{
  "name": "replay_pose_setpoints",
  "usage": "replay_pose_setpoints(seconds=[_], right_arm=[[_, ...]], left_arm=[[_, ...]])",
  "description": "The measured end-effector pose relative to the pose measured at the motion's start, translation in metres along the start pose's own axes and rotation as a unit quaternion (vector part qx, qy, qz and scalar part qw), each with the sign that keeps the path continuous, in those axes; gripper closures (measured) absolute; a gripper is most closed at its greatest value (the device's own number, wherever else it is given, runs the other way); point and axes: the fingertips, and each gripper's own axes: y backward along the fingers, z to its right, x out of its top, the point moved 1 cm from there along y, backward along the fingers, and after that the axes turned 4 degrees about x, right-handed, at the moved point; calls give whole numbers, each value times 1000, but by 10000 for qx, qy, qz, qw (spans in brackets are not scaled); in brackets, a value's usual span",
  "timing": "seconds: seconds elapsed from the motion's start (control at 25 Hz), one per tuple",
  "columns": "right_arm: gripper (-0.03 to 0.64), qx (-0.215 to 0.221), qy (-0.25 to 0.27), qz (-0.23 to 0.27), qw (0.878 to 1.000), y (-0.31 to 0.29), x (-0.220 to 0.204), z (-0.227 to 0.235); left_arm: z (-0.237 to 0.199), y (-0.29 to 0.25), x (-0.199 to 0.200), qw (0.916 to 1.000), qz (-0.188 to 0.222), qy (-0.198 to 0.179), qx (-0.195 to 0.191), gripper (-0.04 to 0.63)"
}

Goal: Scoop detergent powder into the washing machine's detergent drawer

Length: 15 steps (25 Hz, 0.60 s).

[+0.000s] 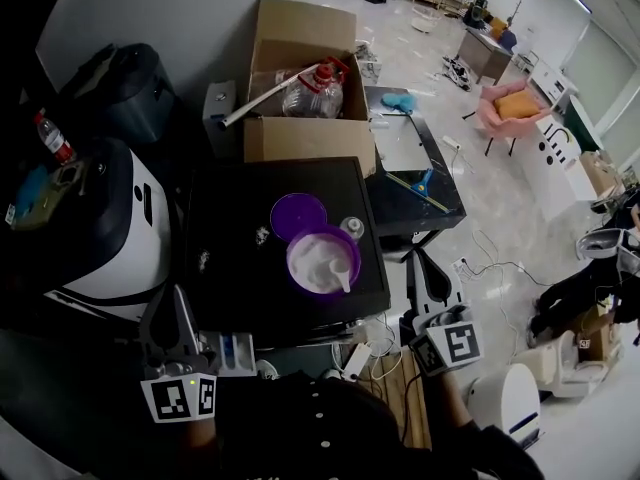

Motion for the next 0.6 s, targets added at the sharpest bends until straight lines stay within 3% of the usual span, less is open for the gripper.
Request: replay_pose_setpoints(seconds=[0.16, 0.6], right_arm=[[589, 151, -58, 212, 9996, -3, 9, -5], [589, 112, 213, -103, 9997, 0, -2, -5]], left_arm=[[3, 0, 1, 10000, -10, -2, -15, 581], [3, 7, -1, 10000, -37, -21, 23, 580]])
